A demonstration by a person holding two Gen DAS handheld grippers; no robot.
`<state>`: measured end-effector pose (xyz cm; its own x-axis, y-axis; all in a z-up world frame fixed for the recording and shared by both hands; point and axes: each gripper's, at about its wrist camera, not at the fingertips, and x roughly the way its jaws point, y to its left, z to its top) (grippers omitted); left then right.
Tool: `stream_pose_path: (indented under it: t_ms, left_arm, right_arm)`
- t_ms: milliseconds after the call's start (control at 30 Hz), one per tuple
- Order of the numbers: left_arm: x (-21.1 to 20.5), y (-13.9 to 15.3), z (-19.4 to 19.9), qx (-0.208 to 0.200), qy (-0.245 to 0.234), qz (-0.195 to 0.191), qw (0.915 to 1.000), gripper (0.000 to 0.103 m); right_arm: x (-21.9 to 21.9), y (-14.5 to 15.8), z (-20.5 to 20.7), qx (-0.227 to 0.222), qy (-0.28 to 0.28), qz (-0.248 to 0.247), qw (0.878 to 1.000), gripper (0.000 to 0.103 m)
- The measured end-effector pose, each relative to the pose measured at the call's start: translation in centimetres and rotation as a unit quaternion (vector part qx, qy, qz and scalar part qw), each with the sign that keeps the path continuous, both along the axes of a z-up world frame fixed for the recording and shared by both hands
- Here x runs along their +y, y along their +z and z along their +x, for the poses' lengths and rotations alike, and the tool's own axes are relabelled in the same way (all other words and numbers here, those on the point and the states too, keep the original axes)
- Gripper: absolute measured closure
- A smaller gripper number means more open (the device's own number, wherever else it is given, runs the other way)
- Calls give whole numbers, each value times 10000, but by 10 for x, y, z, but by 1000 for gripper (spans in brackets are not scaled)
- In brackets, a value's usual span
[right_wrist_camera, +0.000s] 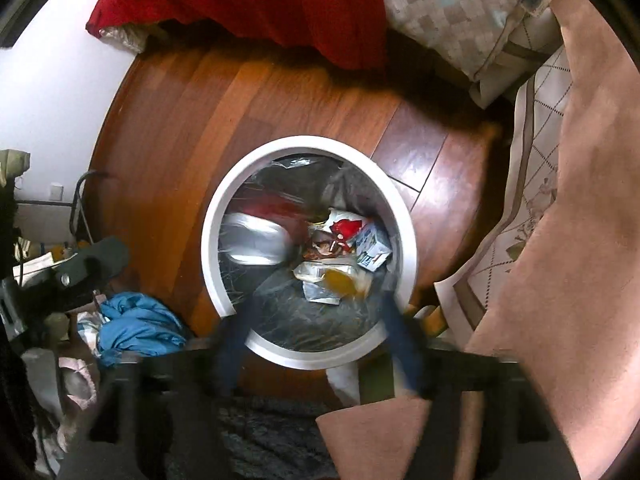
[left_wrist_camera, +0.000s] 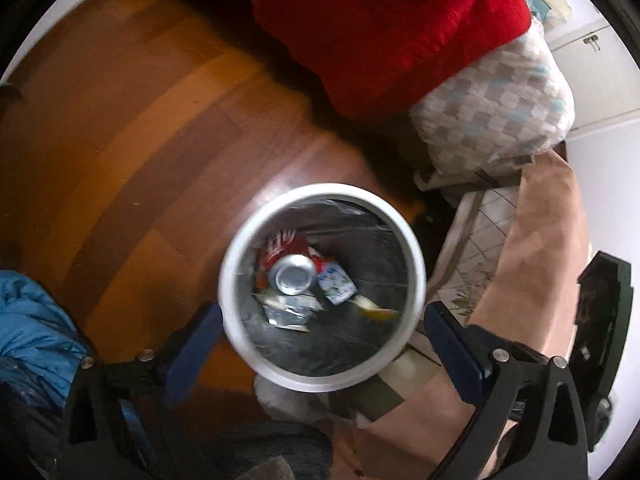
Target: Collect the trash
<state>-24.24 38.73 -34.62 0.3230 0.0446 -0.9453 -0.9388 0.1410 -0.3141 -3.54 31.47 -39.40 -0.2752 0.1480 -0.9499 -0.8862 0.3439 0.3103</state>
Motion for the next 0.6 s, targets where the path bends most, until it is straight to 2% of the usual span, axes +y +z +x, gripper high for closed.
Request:
stream_pose_path:
  t_ms: [67,167,333,600]
  left_arm:
    - [-10,7,-10,282,30,224,9993,0]
    - [-25,20,-19,592,88,455,9972,0]
    - [-53,44,-17,880,42,700,9937,0]
    - [-90,97,-9,814,-129,912,9924,0]
  right_arm:
    - [-3,5,-3,-108,68,-26,9999,19]
    - [-13,20,-8,-395,187,-54,9990,0]
    - [-35,51,-14,-861,396,-21,9955,0]
    - [-73,109,-13,-690,381,369,9962,0]
